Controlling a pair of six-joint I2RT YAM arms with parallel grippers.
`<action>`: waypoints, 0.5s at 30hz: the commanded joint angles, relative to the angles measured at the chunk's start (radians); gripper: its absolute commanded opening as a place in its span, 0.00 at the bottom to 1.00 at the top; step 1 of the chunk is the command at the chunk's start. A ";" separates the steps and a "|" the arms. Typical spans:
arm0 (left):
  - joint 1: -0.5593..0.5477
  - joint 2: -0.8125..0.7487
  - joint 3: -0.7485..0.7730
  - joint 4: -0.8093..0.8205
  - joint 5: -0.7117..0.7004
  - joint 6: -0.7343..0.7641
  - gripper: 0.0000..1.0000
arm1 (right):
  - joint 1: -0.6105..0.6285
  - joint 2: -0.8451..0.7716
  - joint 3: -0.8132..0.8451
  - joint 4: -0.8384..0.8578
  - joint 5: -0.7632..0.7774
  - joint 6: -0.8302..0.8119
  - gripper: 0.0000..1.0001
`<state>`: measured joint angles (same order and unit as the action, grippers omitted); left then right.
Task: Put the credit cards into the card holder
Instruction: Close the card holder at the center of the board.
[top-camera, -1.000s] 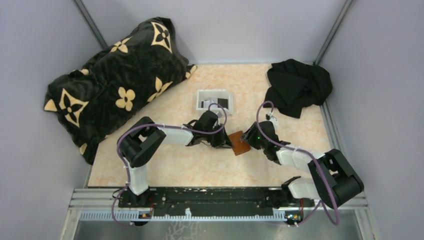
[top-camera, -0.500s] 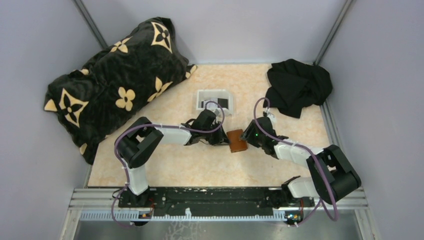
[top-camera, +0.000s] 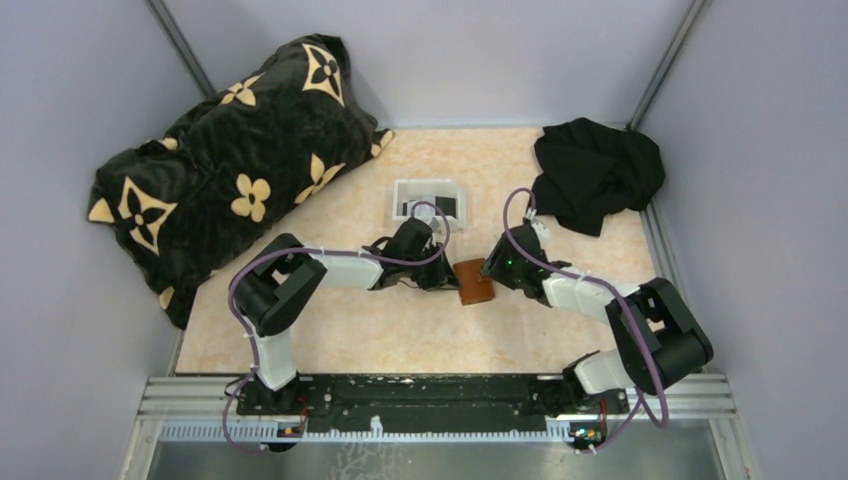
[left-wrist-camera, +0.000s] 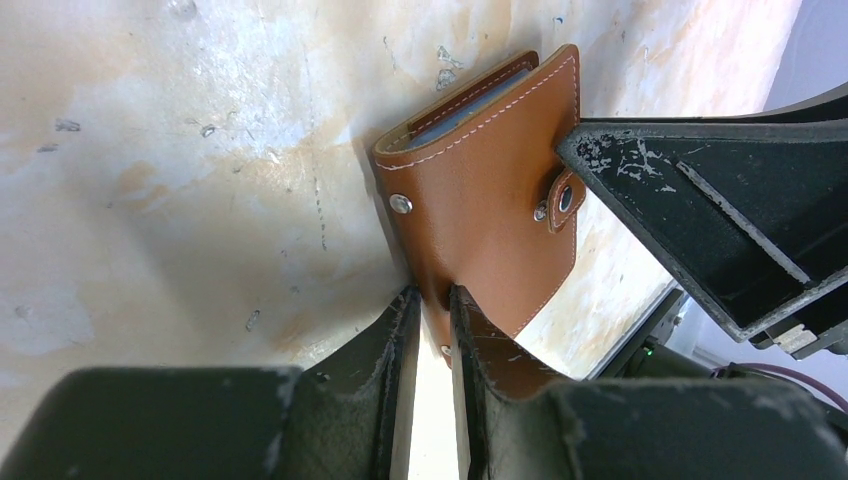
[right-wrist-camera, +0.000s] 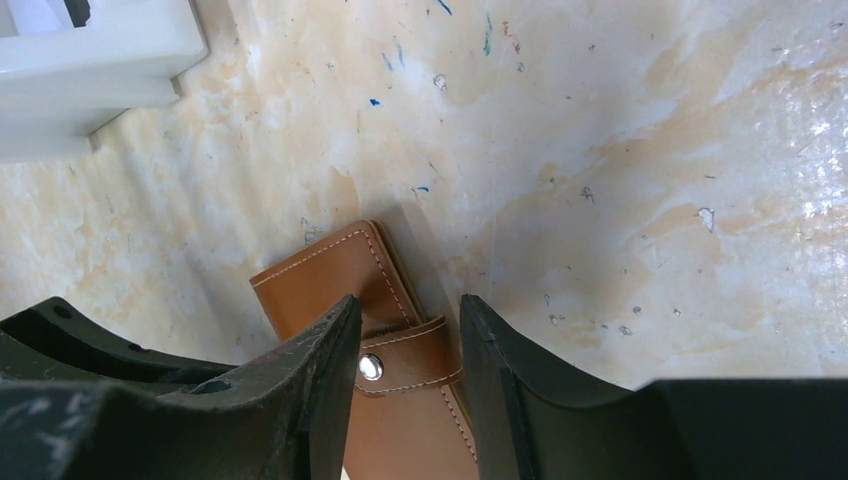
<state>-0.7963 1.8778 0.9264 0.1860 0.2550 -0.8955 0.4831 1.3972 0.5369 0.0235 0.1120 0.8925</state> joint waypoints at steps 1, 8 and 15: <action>0.020 0.076 -0.032 -0.174 -0.114 0.074 0.26 | 0.000 0.061 -0.091 -0.175 0.003 -0.012 0.42; 0.022 0.083 -0.025 -0.171 -0.105 0.073 0.25 | 0.011 0.071 -0.108 -0.152 -0.017 0.000 0.40; 0.022 0.093 -0.011 -0.180 -0.100 0.077 0.25 | 0.052 0.077 -0.096 -0.150 -0.011 0.025 0.39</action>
<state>-0.7895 1.8870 0.9421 0.1726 0.2710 -0.8852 0.5030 1.4014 0.5049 0.0879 0.1169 0.9123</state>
